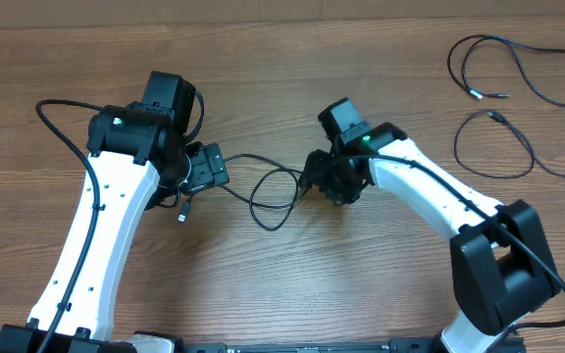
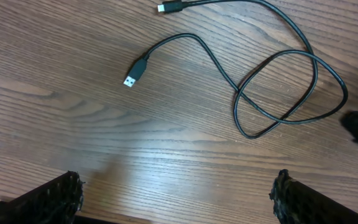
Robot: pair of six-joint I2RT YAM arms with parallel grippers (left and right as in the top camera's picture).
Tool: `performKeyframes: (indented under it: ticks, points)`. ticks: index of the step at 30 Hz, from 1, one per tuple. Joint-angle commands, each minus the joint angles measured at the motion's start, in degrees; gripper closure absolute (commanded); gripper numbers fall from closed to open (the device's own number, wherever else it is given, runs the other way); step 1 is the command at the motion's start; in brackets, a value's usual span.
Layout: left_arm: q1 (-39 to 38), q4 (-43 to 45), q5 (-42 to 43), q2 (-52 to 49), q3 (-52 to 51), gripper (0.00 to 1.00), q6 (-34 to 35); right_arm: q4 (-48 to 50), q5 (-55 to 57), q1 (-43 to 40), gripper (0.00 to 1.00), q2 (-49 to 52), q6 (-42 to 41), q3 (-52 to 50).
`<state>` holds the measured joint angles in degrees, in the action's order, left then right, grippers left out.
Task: Untangle cables
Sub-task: 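Move the right gripper to the remaining cable loop at the centre, then grasp a strand of the remaining cable with the right gripper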
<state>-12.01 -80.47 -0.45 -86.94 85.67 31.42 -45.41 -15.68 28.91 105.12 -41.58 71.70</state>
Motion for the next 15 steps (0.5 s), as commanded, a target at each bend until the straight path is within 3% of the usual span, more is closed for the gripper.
performKeyframes:
  ticks: [1, 7, 15]
  points:
    - [-0.39, 0.11, 0.72, -0.17, 1.05, 0.01, 0.46, 2.62, -0.07, 0.76, 0.44, 1.16, -3.3, -1.75]
    - [-0.39, 0.17, 0.74, -0.17, 1.05, 0.0, 0.31, 6.29, -0.11, 3.74, 0.5, 1.31, -3.67, -2.12]
    - [-0.39, 0.09, 1.77, -0.17, 1.05, 0.0, 0.28, 5.7, 8.37, 6.56, 0.51, 1.42, -11.65, -3.3]
